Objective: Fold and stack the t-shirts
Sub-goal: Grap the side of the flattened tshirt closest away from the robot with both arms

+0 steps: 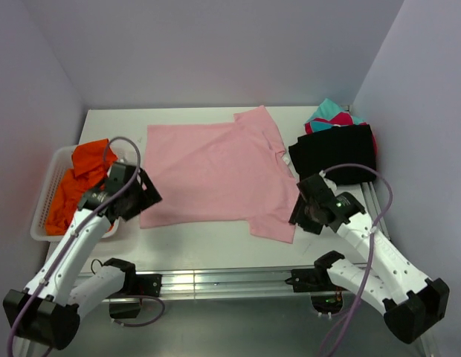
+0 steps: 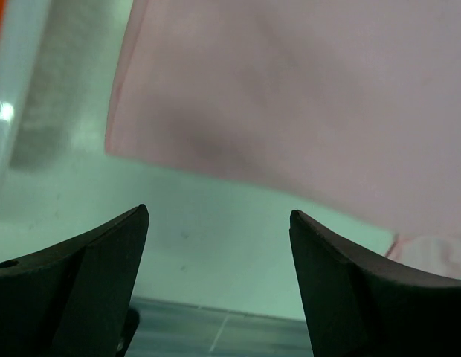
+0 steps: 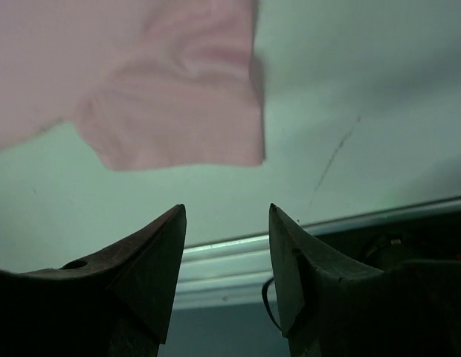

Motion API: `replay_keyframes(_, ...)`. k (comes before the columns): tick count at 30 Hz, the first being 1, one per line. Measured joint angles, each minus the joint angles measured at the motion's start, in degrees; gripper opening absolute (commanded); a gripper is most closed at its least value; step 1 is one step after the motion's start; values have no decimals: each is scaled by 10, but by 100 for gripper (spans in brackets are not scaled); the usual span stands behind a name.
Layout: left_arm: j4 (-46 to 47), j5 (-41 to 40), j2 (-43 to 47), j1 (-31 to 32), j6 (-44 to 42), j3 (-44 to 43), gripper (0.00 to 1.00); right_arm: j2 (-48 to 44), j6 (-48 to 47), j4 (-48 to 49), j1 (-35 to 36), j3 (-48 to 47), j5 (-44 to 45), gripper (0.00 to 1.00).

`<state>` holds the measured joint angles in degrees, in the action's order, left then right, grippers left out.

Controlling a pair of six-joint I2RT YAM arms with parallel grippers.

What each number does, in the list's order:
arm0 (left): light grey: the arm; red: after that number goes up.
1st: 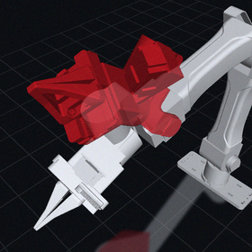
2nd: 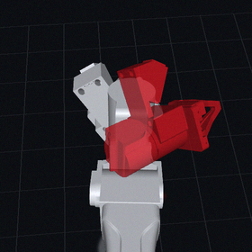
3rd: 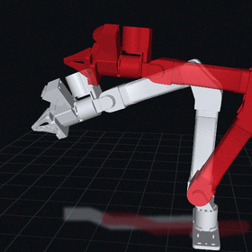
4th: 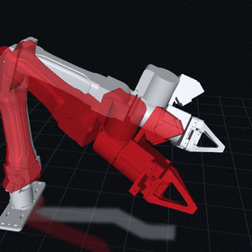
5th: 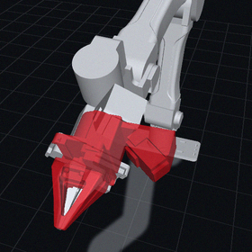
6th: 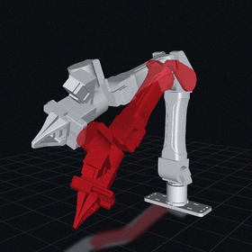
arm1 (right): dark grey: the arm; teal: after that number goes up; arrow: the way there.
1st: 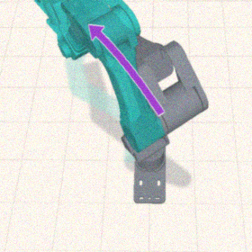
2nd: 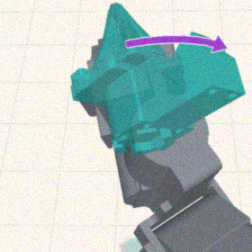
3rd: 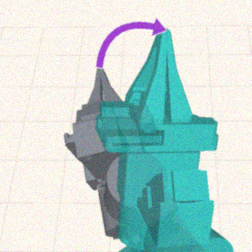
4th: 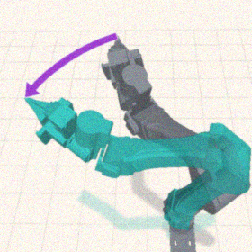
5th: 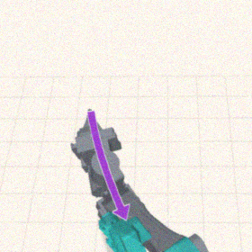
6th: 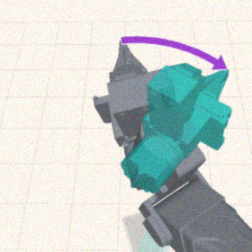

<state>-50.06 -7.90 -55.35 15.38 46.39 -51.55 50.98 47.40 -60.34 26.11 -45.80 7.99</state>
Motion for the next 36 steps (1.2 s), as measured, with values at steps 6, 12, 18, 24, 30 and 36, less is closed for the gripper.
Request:
replay_keyframes(6, -74, 6, 76, 34, 50, 106, 77, -113, 32, -38, 33, 57, -48, 61)
replay_keyframes(12, -80, -15, 101, 40, 162, 140, 78, -145, 47, -45, 34, 61, -71, 61)
replay_keyframes(18, -83, -63, 145, 40, 294, 177, 75, -131, 48, -52, 34, 48, -76, 62)
replay_keyframes(24, -48, -110, 45, 60, 376, 203, 73, -131, 42, -72, 34, 22, -76, 61)
replay_keyframes(30, -6, -148, -39, 63, 405, 214, 70, -134, 35, -96, 34, 11, -76, 62)
replay_keyframes(36, 36, -176, -72, 63, 412, 214, 66, -136, 26, -117, 34, -7, -73, 62)
